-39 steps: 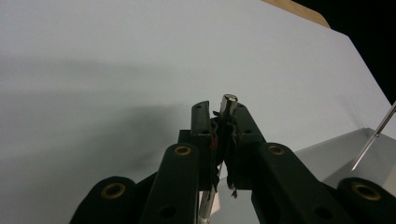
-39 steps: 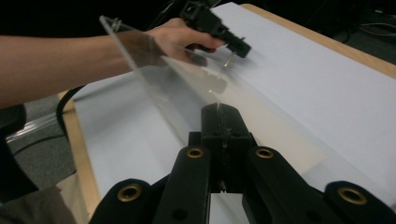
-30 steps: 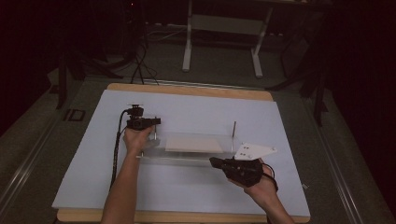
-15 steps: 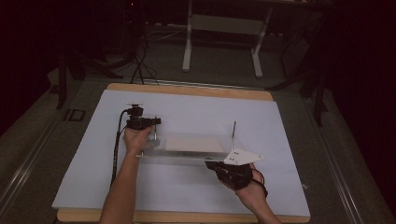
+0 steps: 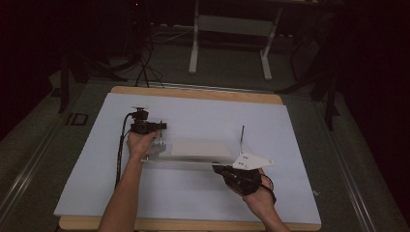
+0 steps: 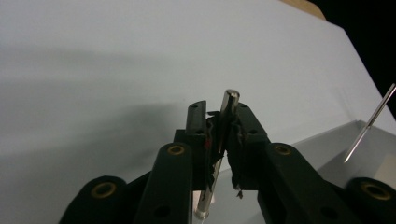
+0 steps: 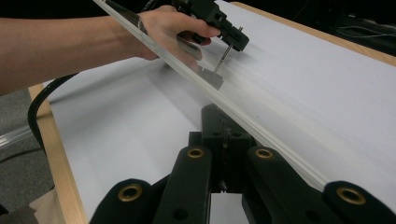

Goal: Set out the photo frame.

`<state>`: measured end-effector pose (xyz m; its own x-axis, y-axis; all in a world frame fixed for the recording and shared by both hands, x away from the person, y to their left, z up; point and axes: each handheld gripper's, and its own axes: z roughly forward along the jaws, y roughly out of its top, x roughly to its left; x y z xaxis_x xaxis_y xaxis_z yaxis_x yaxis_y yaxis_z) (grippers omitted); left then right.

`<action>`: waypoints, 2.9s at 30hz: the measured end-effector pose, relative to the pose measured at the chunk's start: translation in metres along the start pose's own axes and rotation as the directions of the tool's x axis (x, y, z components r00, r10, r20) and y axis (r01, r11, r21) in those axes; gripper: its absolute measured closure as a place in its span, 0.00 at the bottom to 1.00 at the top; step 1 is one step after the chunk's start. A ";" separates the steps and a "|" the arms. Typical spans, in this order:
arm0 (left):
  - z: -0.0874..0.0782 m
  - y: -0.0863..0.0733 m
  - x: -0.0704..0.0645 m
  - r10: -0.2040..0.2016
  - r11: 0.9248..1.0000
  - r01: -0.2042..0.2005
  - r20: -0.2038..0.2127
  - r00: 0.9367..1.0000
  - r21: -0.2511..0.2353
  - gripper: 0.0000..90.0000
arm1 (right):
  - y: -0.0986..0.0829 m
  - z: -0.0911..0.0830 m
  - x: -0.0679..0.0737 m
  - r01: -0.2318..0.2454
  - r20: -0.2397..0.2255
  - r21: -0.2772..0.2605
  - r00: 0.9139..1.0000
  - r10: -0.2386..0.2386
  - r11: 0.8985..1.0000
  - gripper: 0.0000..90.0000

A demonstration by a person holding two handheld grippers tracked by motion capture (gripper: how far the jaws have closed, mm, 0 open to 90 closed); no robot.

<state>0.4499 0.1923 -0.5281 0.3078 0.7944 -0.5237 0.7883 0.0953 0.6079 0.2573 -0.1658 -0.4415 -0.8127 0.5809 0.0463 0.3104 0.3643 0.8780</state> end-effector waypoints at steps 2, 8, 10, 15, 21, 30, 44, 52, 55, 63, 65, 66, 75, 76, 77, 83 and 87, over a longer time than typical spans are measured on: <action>0.000 -0.001 0.000 0.013 1.000 -0.013 -0.009 1.000 0.001 0.81 | 0.000 0.000 0.000 -0.001 -0.001 -0.001 1.000 0.001 1.000 1.00; -0.007 -0.004 0.002 0.023 0.998 -0.021 0.030 0.999 -0.055 0.70 | 0.002 0.000 -0.002 -0.010 -0.002 -0.004 1.000 0.010 1.000 1.00; -0.011 -0.004 0.003 0.030 0.997 -0.028 0.035 0.999 -0.065 0.70 | 0.003 0.000 -0.002 -0.011 -0.004 -0.004 1.000 0.011 1.000 1.00; -0.019 -0.006 0.002 0.046 0.996 -0.043 0.035 0.998 -0.084 0.66 | 0.004 0.000 -0.003 -0.012 -0.005 -0.007 1.000 0.012 1.000 1.00; -0.031 -0.015 0.001 0.080 0.990 -0.074 0.048 0.996 -0.116 0.66 | 0.006 0.000 -0.005 -0.018 -0.006 -0.011 1.000 0.018 1.000 1.00; -0.060 -0.030 -0.001 0.140 0.975 -0.131 0.036 0.990 -0.182 0.65 | 0.012 0.000 -0.010 -0.032 -0.001 -0.023 0.999 0.032 0.999 1.00; -0.086 -0.052 -0.003 0.193 0.955 -0.178 0.038 0.981 -0.237 0.64 | 0.024 -0.002 -0.018 -0.039 0.007 -0.048 0.999 0.039 0.998 1.00; -0.091 -0.060 -0.001 0.235 0.948 -0.219 0.045 0.971 -0.233 0.63 | 0.031 -0.003 -0.022 -0.036 0.016 -0.054 0.999 0.037 0.998 1.00; -0.092 -0.061 -0.002 0.246 0.944 -0.229 0.043 0.968 -0.235 0.63 | 0.032 -0.003 -0.023 -0.037 0.018 -0.056 0.999 0.038 0.998 1.00; -0.097 -0.063 -0.002 0.270 0.936 -0.259 0.012 0.963 -0.239 0.61 | 0.040 -0.003 -0.029 -0.046 0.032 -0.065 0.998 0.048 0.997 1.00; -0.098 -0.063 -0.003 0.283 0.933 -0.275 -0.001 0.959 -0.232 0.61 | 0.042 -0.004 -0.031 -0.048 0.036 -0.068 0.998 0.051 0.997 1.00; -0.098 -0.064 -0.005 0.296 0.930 -0.290 -0.007 0.955 -0.226 0.61 | 0.042 -0.004 -0.031 -0.051 0.037 -0.069 0.998 0.054 0.996 1.00; -0.097 -0.066 -0.016 0.362 0.907 -0.357 -0.020 0.932 -0.224 0.52 | 0.048 -0.003 -0.036 -0.054 0.048 -0.074 0.997 0.058 0.996 1.00; -0.096 -0.066 -0.017 0.365 0.906 -0.361 -0.027 0.931 -0.222 0.50 | 0.048 -0.003 -0.036 -0.056 0.048 -0.074 0.997 0.060 0.996 1.00; -0.096 -0.066 -0.017 0.366 0.906 -0.362 -0.025 0.930 -0.221 0.49 | 0.049 -0.003 -0.036 -0.057 0.050 -0.074 0.997 0.061 0.996 1.00; -0.093 -0.065 -0.026 0.422 0.882 -0.419 -0.034 0.906 -0.215 0.44 | 0.052 -0.002 -0.039 -0.056 0.050 -0.073 0.997 0.060 0.996 1.00; -0.090 -0.061 -0.035 0.456 0.864 -0.454 -0.044 0.889 -0.218 0.40 | 0.055 -0.001 -0.042 -0.061 0.050 -0.075 0.997 0.065 0.995 1.00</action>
<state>0.3433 0.2122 -0.4932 0.6095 0.7760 -0.1626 0.4254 -0.1470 0.8930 0.3080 -0.1707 -0.3948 -0.7653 0.6388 0.0791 0.3211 0.2725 0.9070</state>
